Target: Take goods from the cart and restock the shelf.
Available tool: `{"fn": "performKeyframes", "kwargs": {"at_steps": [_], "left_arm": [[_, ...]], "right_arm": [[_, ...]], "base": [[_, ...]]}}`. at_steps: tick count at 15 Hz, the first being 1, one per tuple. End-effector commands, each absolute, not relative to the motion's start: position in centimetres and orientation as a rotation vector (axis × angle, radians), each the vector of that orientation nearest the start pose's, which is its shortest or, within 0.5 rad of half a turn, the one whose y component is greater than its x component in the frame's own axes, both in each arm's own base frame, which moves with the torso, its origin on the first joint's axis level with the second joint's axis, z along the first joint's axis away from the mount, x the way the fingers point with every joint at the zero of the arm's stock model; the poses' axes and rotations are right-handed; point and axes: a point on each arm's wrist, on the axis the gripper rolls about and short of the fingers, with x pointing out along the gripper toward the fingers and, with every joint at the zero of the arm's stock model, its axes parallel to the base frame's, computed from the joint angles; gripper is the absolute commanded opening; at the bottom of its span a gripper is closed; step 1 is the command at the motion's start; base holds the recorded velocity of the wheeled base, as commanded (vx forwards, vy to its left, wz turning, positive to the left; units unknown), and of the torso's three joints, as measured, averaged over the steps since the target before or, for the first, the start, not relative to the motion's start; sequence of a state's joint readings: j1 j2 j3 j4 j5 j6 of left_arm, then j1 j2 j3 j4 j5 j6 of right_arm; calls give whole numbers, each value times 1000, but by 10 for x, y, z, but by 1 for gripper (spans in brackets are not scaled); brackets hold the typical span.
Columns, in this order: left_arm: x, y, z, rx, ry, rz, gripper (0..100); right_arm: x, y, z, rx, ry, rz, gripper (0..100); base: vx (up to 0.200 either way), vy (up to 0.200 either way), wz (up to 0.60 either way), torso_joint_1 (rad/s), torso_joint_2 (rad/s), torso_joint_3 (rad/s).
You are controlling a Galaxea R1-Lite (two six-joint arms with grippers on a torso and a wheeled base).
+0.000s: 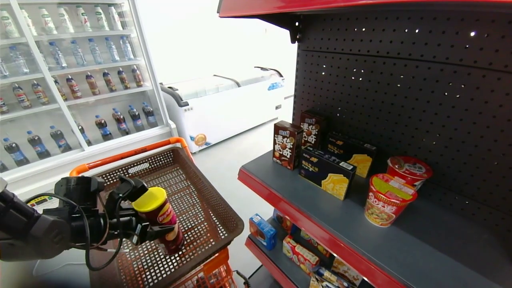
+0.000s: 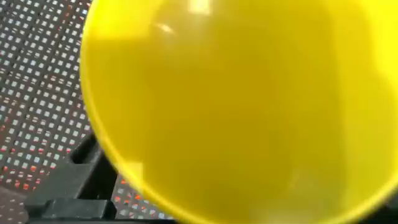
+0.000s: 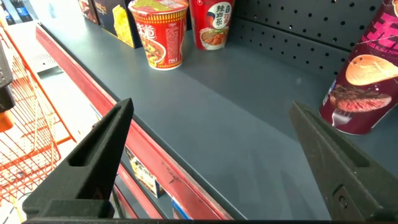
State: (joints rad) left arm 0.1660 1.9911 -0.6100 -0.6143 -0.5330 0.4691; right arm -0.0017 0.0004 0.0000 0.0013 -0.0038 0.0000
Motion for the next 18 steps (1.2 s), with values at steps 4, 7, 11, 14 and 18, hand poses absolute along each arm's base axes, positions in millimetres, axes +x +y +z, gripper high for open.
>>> {"fn": "performKeyframes", "kwargs": {"at_steps": [4,7,11,14,18], "left_arm": [[311,26,23,219,622,-488,100],[321,16,20,168,553,-480,100],[324,2,19,149,549,-493,100],[326,-5,20,147,545,-504,100],[331,-15,21,119,522,-516,0]], "right_arm": [[-23,0,75,0,0,-6,100],[-23,0,75,0,0,-6,100],[-23,0,75,-2,0,-5,100],[-23,0,75,0,2,-5,100],[-23,0,75,0,0,-5,100]], "base": [[0,0,0,0,0,0],[0,0,0,0,0,0],[0,0,0,0,0,0],[0,0,0,0,0,0],[0,0,0,0,0,0]]}}
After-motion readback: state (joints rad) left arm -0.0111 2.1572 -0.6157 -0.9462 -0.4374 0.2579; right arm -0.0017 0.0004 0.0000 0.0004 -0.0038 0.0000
